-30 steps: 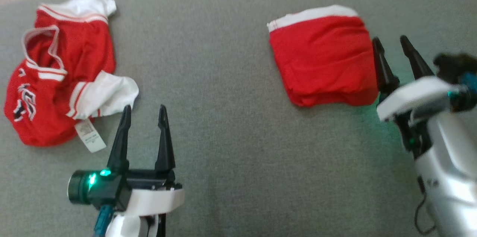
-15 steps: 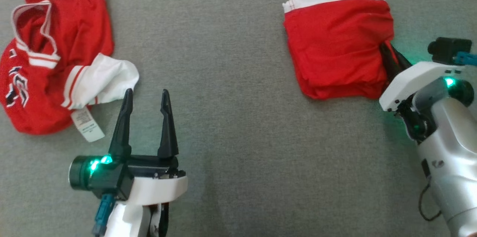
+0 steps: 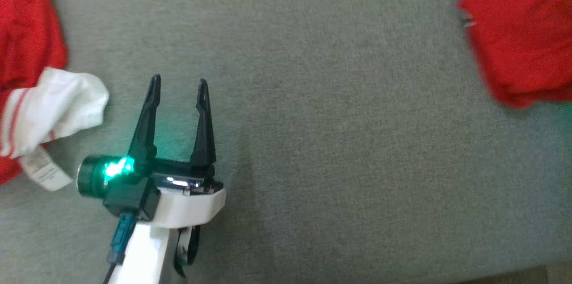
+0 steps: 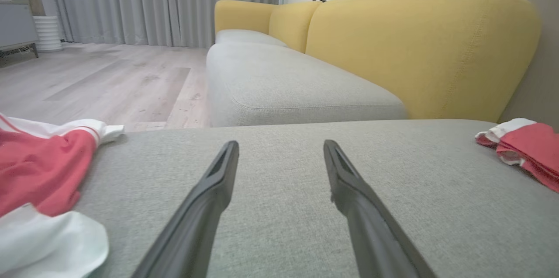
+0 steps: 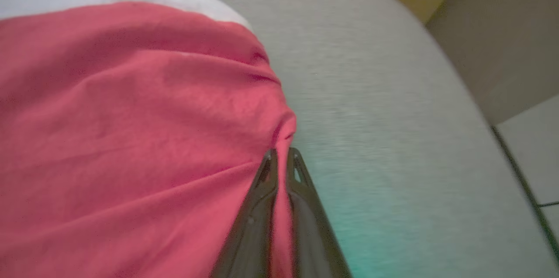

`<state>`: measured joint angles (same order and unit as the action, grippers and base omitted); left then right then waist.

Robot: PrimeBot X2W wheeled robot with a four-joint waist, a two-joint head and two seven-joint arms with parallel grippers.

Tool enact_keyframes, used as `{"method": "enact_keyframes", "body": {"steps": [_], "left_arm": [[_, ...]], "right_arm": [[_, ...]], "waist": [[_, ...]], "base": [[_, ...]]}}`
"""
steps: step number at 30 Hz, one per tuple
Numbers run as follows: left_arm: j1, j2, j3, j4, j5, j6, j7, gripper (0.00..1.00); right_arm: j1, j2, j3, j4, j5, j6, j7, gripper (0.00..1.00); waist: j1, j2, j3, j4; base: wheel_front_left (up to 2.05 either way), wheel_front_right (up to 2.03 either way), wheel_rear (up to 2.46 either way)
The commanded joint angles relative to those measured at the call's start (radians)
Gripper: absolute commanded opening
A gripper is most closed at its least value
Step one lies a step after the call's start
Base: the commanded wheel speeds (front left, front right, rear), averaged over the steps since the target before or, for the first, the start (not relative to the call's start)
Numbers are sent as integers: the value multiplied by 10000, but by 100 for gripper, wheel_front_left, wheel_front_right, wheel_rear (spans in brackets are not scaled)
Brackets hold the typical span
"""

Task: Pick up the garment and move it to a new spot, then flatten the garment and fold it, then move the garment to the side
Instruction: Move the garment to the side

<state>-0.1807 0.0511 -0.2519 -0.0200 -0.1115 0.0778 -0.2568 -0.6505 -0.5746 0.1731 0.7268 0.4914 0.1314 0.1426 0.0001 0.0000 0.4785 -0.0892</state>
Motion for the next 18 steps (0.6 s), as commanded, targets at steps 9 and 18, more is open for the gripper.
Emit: {"method": "enact_keyframes", "body": {"steps": [9,18], "left_arm": [[-717,-9,245,-267,323,-316,-49,100],[-463,-9,56,113,92,-339,-49,100]], "right_arm": [[-454,-1537,-1967,260,-1271,-7,-67,100],[21,13,-3494,125,-3864,-7,-619,100]], "waist": [[-1,0,1174,-434],[-1,0,-334,-168]], "base": [[0,0,0],[0,0,0]]}}
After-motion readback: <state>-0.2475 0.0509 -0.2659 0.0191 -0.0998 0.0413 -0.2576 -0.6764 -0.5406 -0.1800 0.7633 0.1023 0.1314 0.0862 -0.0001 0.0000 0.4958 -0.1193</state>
